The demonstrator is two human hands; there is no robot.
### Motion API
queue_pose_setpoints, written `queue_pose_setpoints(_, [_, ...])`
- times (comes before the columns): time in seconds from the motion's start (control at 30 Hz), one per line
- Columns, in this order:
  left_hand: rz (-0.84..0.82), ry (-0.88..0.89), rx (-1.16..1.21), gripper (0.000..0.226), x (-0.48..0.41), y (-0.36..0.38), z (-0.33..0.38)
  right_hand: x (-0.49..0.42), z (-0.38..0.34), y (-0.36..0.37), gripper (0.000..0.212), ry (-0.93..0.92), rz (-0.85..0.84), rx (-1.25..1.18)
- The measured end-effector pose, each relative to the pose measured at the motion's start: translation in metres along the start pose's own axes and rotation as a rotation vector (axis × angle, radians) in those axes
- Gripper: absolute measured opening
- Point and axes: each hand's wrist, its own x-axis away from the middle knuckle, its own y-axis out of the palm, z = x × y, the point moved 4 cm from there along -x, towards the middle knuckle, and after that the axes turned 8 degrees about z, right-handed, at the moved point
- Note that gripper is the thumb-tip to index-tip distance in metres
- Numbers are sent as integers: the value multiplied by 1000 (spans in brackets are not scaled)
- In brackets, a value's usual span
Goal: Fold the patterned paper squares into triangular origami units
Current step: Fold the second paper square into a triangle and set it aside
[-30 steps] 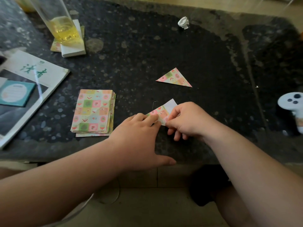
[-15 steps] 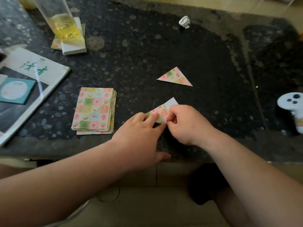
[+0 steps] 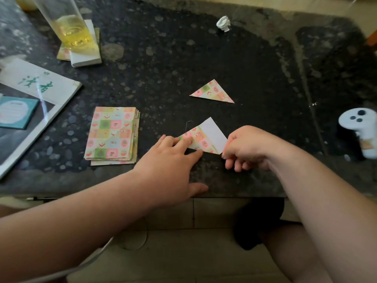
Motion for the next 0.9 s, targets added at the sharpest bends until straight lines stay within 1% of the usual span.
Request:
queue_pose_setpoints(0.07, [-5,-1,6,85,0,-1,-1,0,-1,0,10,24,-29,-48])
queue_pose_setpoints(0.13, [-9,-2,8,84,0,-1,-1,1,-6,4,20,21,-39,-75])
queue_pose_setpoints(0.23, [-13,2,6,84,-1,-2,-1,1,-14,14,28,-12,0,2])
queue_pose_setpoints(0.3, [-13,6,-2,84,-1,-2,0,0,-15,17,27,-8,16,31])
queue_pose_setpoints(0.5, [-34,3,-8,81,-1,-6,-1,-3,-3,-2,12,103,-39,63])
queue_pose_setpoints(0.57, [-45,3,-8,81,-1,-6,-2,-3,3,-13,16,111,-17,97])
queue_pose_setpoints(0.63, [-55,-1,-18,78,-2,-5,-2,-2,2,-20,21,63,30,124])
queue_pose_setpoints(0.67, [-46,-4,-23,73,-3,-6,-3,0,-2,-20,22,17,43,119])
queue_pose_setpoints(0.73, [-3,-9,-20,55,-9,-9,-5,5,-14,-11,20,-81,26,86])
queue_pose_setpoints(0.8, [48,-22,4,39,-20,-13,-9,5,-23,4,18,-142,2,96])
queue_pose_setpoints(0.87, [99,-87,99,26,-31,-17,-16,1,-25,14,20,-131,-1,111])
queue_pose_setpoints(0.9, [143,-151,179,17,-36,-21,-20,-1,-24,15,20,-111,-1,99])
